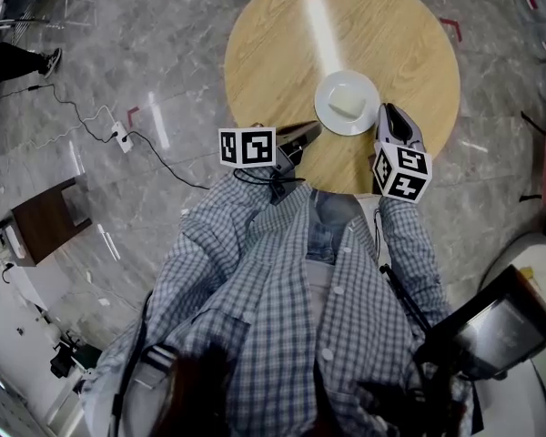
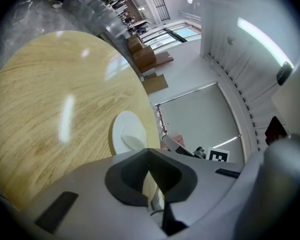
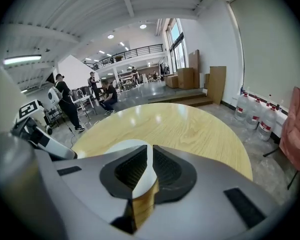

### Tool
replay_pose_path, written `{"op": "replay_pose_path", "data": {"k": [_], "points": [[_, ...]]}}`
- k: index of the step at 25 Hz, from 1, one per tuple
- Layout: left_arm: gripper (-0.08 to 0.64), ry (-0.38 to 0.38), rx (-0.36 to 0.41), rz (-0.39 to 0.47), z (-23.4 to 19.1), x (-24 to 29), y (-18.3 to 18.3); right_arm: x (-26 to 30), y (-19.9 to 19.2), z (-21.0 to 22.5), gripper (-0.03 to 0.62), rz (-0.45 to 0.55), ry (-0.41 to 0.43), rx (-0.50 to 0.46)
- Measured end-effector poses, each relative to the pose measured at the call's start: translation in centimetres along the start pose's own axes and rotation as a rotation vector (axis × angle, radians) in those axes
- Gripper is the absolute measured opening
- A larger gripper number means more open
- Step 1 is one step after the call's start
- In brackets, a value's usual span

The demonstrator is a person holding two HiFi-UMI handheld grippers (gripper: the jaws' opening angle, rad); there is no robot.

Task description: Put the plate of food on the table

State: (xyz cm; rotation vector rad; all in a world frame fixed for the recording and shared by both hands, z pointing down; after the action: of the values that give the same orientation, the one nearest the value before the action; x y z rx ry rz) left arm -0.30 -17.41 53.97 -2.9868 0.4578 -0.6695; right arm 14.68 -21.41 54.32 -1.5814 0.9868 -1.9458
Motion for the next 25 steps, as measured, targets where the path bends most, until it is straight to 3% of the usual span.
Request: {"op": "replay_pose_path", "data": {"k": [5,11,14,20,25], "points": [[0.008,-0.016,0.126,-0.009,1.0,-1.6,0.3,-2.1,-0.8,-1.1,0.041,0.029,0.019,0.108],[0.008,-0.002,0.225,0.039,2.4,-4.0,1.0,-5.3,-1.7,-2.6,0.041,0.037,0.005,0.121],[0.008,0.023,0.303,0.065,3.3,-5.3,0.9,-6.9,-1.1,-4.1,0.041,0.065,0.011,0.101],[0.008,0.024,0.387,0.111,5.7,-6.5,0.1,-9.9,1.8,-6.2,0.029,0.166,-0.008,-0.05],[0.008,0.048,0.481,0.153,7.9,-6.7,-1.7,-13.4,2.5,-6.0,0.028,0.228,-0.001,-0.06]]}}
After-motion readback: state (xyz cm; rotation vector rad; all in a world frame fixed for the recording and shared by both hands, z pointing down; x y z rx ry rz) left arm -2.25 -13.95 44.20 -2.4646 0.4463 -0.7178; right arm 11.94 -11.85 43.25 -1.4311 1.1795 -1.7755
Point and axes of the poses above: the fingertips, and each gripper's own axes: x forward along the fingers, z to its right, y out of its top, the point moved 1 cm from there along -x, backward along the fingers, and after that the axes turned 7 degrees about -x, right-handed, at the moved point
